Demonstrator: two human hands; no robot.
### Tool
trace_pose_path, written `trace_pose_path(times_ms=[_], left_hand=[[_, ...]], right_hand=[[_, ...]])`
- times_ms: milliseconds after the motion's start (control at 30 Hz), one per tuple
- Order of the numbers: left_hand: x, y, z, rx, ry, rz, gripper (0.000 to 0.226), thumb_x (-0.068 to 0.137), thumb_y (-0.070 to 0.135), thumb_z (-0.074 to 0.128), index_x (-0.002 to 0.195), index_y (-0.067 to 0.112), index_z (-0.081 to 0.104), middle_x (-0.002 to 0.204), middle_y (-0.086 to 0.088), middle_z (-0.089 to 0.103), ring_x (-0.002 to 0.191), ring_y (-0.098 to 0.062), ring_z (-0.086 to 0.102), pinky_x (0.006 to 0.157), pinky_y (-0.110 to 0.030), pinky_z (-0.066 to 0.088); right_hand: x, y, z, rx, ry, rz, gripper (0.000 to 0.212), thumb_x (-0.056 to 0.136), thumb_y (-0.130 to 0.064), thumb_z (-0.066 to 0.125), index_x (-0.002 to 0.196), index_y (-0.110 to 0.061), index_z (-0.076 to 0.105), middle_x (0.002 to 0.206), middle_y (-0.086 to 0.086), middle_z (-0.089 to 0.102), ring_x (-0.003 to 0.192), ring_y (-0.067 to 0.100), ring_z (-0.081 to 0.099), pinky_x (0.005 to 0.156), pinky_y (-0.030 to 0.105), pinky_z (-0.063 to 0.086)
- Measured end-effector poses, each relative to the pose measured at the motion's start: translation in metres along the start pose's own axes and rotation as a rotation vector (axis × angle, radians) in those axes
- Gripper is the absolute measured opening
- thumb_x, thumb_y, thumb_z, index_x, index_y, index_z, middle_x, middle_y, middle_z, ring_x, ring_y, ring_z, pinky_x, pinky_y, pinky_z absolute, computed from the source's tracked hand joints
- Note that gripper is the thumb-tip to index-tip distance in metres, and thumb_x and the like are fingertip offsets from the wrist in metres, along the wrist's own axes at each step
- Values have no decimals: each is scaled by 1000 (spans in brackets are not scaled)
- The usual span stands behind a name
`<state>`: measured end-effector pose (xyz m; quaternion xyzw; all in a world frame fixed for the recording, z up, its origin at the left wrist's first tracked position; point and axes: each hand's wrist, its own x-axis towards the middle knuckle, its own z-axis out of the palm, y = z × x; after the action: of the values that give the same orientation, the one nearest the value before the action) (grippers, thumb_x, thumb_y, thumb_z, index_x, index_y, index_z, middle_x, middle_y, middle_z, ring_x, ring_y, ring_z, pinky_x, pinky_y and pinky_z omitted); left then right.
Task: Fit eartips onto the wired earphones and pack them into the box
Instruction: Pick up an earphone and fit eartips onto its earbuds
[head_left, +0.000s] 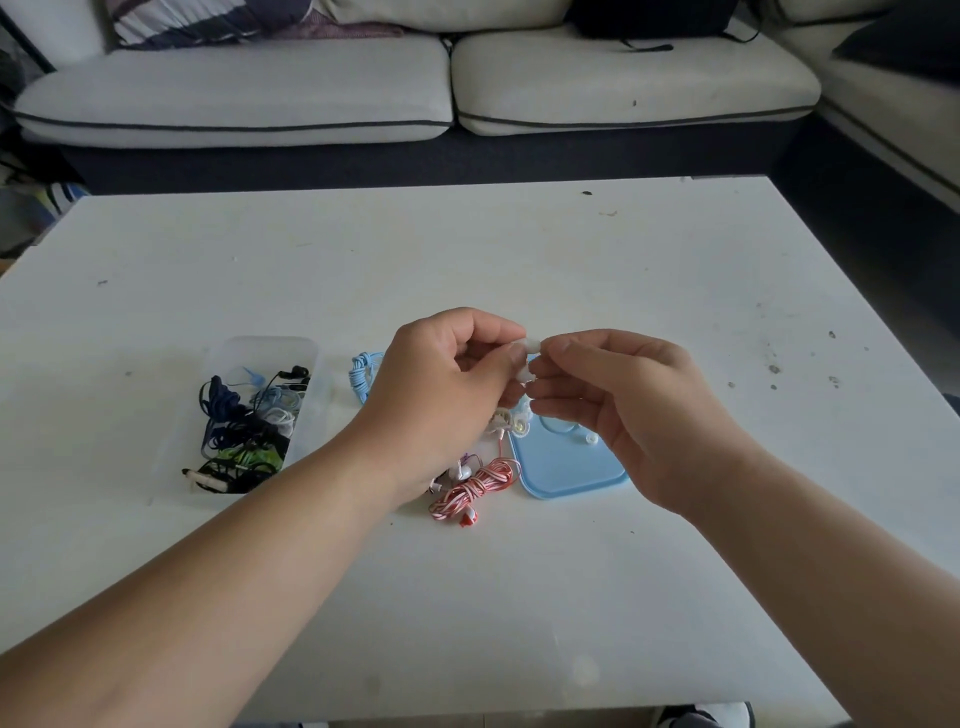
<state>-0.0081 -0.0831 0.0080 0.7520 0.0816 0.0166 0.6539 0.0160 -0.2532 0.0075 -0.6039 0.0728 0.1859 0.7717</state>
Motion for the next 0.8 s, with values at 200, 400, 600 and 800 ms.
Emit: trace_pose_path(times_ms=[200,400,600,800], left_hand=[[-3,3,4,-54,-60,-51,8,92,17,77,99,15,77,79,-5,78,68,-14,72,67,-22,56],[-3,1,8,-66,-70,-86,7,92,16,77,99,15,77,79,-6,78,68,-14,72,67,-23,57],[-3,-4,10,-96,-71,-166,8,93,14,75,101,12,76,77,-9,75,70,-16,71,63,-23,57],[-2,-4,7,-140,-96,-203,12,94,7,72,106,9,74,82,-12,76,75,-21,73,68,-24,59]], right_hand=[[4,0,-7,72,-147,71,18,97,-4,60,109,7,67,99,27,72,88,36,73,79,35,63],[8,2,-16,-59,-60,27,16,94,-6,69,103,6,71,87,20,73,77,30,71,71,33,62],[23,6,-44,-601,235,-22,10,88,-10,74,83,-1,73,77,20,73,58,19,65,62,33,61],[35,40,-51,-1123,151,65,12,82,-10,63,75,-12,73,82,10,73,65,24,61,57,28,51]])
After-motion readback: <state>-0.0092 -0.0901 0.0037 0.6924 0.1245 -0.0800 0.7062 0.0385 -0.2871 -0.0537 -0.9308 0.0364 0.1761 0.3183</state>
